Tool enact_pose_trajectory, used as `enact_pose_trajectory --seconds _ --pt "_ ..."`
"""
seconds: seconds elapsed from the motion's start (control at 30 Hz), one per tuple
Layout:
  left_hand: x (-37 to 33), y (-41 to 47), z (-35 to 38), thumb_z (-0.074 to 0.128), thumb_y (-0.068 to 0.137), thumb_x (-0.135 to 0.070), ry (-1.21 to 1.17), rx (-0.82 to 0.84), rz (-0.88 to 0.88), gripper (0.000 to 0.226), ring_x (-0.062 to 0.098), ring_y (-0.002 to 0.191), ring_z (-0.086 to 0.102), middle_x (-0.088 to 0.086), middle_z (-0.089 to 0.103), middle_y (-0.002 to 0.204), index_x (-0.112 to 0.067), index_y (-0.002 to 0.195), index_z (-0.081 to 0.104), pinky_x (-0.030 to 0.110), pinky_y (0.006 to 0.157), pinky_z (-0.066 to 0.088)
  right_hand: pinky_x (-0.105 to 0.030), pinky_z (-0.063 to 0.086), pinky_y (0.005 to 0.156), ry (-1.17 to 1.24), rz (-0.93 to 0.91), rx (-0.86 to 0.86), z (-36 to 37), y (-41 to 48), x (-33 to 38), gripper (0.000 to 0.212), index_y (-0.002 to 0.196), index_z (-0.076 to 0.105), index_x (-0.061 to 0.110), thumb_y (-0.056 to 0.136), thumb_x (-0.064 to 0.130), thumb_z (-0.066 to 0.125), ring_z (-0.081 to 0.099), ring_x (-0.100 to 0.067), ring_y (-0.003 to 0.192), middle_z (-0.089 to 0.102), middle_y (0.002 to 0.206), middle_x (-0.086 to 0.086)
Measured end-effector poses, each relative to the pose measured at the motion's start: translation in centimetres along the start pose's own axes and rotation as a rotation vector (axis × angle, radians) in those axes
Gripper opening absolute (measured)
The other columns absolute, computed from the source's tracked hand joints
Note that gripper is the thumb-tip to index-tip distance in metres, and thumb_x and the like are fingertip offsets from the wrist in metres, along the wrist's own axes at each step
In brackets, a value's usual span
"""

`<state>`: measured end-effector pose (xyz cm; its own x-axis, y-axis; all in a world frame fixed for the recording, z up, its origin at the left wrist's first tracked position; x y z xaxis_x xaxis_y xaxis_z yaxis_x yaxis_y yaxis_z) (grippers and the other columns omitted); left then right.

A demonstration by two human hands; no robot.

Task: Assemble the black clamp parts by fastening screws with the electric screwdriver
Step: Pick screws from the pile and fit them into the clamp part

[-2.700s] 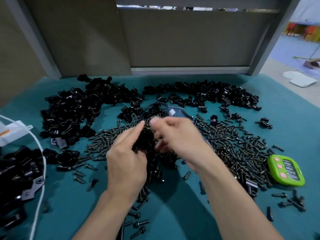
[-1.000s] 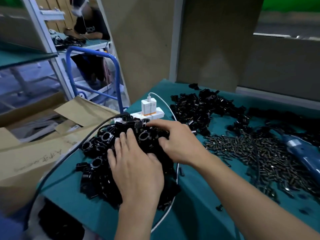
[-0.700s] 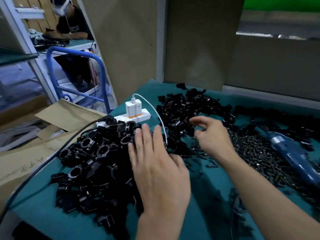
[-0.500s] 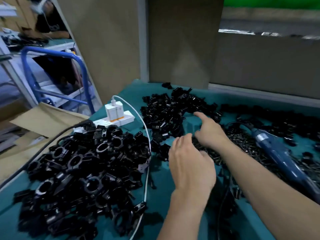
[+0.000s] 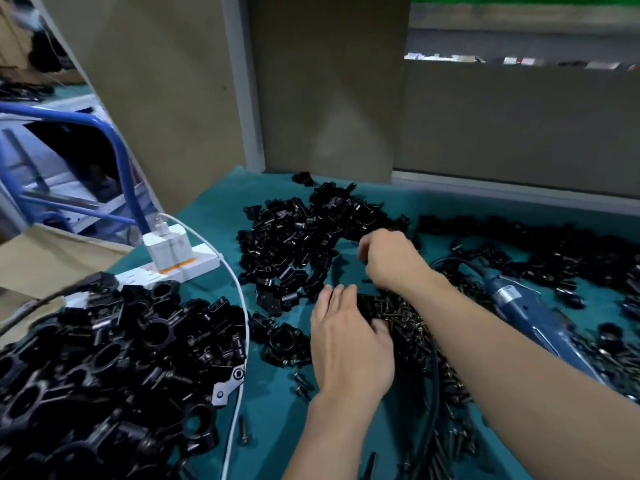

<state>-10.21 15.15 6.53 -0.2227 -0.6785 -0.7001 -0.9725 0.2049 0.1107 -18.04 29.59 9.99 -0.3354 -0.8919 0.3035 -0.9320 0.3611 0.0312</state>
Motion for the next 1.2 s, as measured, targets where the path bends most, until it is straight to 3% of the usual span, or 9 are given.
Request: enact_pose_trajectory --seconds 0.13,0.23,0.4,0.6,0.7,0.83,0.97,1.1,1.2 --pt "-0.4 -0.2 -0.2 0.054 0.103 -0.032 -0.009 -0.007 -0.003 0.061 0.008 0.159 0.007 -0.01 0.035 0.166 -0.022 0.16 0.035 0.027 0.128 0.005 -0.046 0.044 0.105 -0.082 0.04 -0.245 -2.1 -0.3 -2.1 0.06 0.142 0.053 0.018 0.083 0.011 0.064 0.052 -0.036 0.126 0.063 0.129 -0.015" --pt "-0.4 -0.1 -0.2 0.055 0.103 -0.031 -0.002 -0.013 -0.003 0.06 0.009 0.159 0.008 -0.01 0.037 0.165 -0.021 0.16 0.036 0.027 0.129 0.006 -0.045 0.05 0.101 -0.053 0.145 0.031 -0.8 0.8 -3.6 0.071 0.156 0.03 0.02 0.091 0.015 0.057 0.056 -0.038 0.121 0.061 0.131 -0.015" --pt "-0.2 0.0 -0.3 0.058 0.102 -0.029 -0.032 -0.012 -0.005 0.06 0.009 0.158 0.009 -0.01 0.04 0.163 -0.022 0.159 0.037 0.028 0.128 0.008 -0.037 0.051 0.071 0.004 0.008 0.005 -1.4 -0.1 -1.9 0.047 0.129 0.056 0.026 0.089 0.0 0.06 0.064 -0.029 0.087 0.066 0.089 -0.002" --pt "-1.0 -0.3 -1.4 0.064 0.097 -0.025 -0.124 -0.121 0.044 0.057 0.01 0.154 0.023 -0.009 0.049 0.155 -0.025 0.152 0.048 0.031 0.127 0.019 -0.018 0.051 0.068 0.509 -0.068 -0.346 -5.4 -5.2 -3.1 0.04 0.101 0.069 0.032 0.095 -0.004 0.054 0.068 -0.006 0.078 0.072 0.075 0.011" --pt "-1.9 -0.7 -1.1 0.067 0.095 -0.018 -0.129 -0.108 0.086 0.058 0.012 0.147 0.035 -0.007 0.055 0.148 -0.024 0.151 0.051 0.034 0.125 0.029 -0.002 0.045 0.063 0.548 0.045 -0.32 -5.1 -7.4 -4.7 0.044 0.089 0.07 0.033 0.092 -0.007 0.055 0.067 -0.004 0.077 0.074 0.077 0.013" --pt "-1.2 -0.8 0.0 0.067 0.094 -0.015 -0.07 -0.004 0.028 0.063 0.016 0.139 0.044 -0.005 0.056 0.143 -0.027 0.152 0.048 0.036 0.119 0.036 -0.027 0.051 0.085 0.203 0.058 -0.052 -2.4 -8.0 -3.9 0.053 0.126 0.068 0.032 0.089 -0.004 0.055 0.063 -0.024 0.104 0.069 0.123 -0.004" --pt "-0.9 -0.4 0.1 0.065 0.095 -0.015 -0.051 0.023 0.011 0.058 0.018 0.139 0.047 -0.004 0.057 0.144 -0.028 0.149 0.052 0.04 0.119 0.038 -0.04 0.049 0.101 0.006 -0.034 0.092 -1.3 -7.4 -2.3 0.051 0.131 0.065 0.031 0.092 0.0 0.058 0.06 -0.029 0.115 0.061 0.132 -0.005" --pt "-0.8 -0.5 -0.3 0.063 0.099 -0.019 -0.065 -0.003 0.001 0.054 0.02 0.136 0.049 -0.002 0.059 0.142 -0.03 0.15 0.051 0.04 0.116 0.04 -0.029 0.057 0.079 0.195 0.035 -0.087 -2.8 -7.7 -3.5 0.036 0.115 0.075 0.03 0.095 0.003 0.063 0.067 -0.017 0.089 0.072 0.111 0.002" --pt "-0.7 -0.4 -0.6 0.063 0.099 -0.023 -0.098 -0.045 -0.015 0.059 0.019 0.134 0.05 -0.004 0.058 0.142 -0.032 0.155 0.043 0.039 0.115 0.041 -0.006 0.042 0.057 0.467 0.114 -0.334 -4.9 -10.3 -5.9 0.034 0.115 0.07 0.037 0.093 0.01 0.07 0.062 0.004 0.074 0.065 0.09 0.018"
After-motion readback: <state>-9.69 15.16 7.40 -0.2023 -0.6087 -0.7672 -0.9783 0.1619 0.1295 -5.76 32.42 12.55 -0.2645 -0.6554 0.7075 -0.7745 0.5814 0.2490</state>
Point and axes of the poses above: each hand's wrist, its own y-axis towards the middle knuckle, its own z-axis out of the palm, x = y × z, the point moved 9 cm from there along y, towards the middle knuckle
